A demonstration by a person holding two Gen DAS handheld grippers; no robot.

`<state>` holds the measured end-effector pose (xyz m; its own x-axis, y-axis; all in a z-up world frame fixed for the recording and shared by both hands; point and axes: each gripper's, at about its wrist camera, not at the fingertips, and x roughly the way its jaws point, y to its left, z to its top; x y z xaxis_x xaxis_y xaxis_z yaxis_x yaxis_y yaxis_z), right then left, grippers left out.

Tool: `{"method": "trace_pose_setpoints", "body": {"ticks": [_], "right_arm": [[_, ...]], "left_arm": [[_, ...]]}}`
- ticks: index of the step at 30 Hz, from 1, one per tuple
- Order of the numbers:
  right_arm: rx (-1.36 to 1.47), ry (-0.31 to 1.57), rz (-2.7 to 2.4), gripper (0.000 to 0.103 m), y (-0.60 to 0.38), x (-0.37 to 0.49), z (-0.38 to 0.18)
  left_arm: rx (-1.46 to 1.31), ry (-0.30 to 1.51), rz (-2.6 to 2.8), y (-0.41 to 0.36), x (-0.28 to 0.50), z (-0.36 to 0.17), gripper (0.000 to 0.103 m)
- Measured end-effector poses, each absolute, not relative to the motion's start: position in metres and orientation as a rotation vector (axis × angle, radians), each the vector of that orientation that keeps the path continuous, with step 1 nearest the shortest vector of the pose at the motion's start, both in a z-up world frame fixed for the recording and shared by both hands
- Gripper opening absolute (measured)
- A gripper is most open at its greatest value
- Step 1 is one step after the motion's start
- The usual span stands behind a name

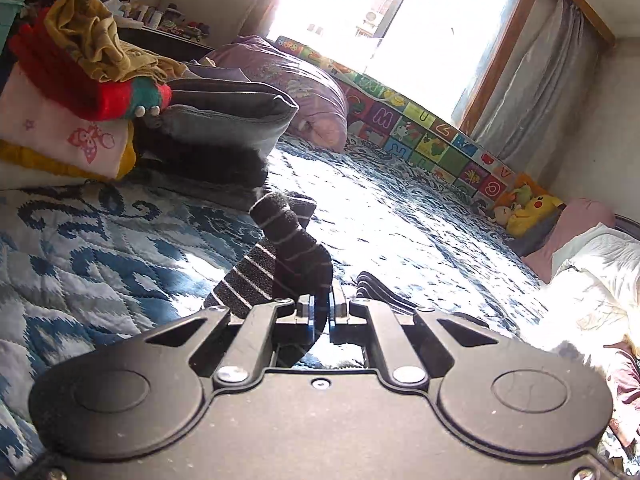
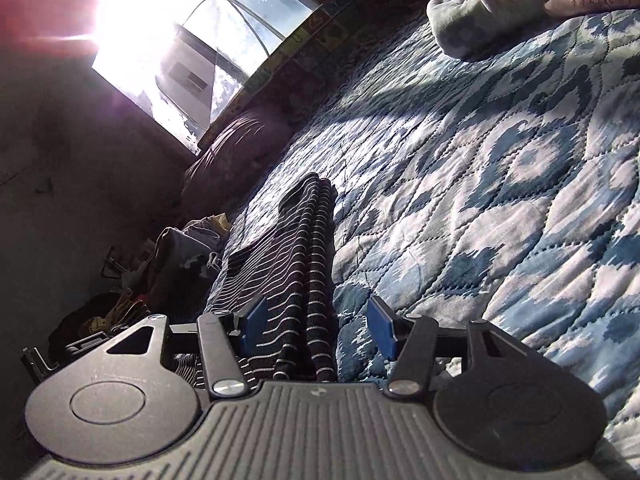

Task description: Fold clothes

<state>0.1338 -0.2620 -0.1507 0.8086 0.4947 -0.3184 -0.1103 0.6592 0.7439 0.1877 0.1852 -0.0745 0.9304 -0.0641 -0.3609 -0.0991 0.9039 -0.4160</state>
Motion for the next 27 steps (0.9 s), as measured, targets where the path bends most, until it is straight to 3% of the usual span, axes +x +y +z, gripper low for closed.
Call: {"method": "trace_pose_setpoints", "body": {"ticks": [13,20,23,25,27], "right_arm": [[0.931,0.561,0.422,0.057,-0.268,0.139,-0.161],[0.955,0.575,0.445,0.06,-0.273,0.139,-0.165],[0.946,0.574,0.488,0.06,-0.27,0.139,-0.158],[0.924,0.587,0.523,0.062,-0.262,0.139,-0.151],[0.905,0.615,0.538,0.065,-0.246,0.139,-0.144]], "left_arm": [[-0.18,0.407,-0.287,0.014,0.196,-0.076,0.001],[-0.114,0.426,-0.369,-0.016,0.188,-0.075,0.002],[-0.195,0.455,-0.299,0.02,0.187,-0.074,0.016],[-0.274,0.451,-0.229,0.057,0.185,-0.072,0.038],[-0.388,0.442,-0.141,0.108,0.18,-0.072,0.052]]}}
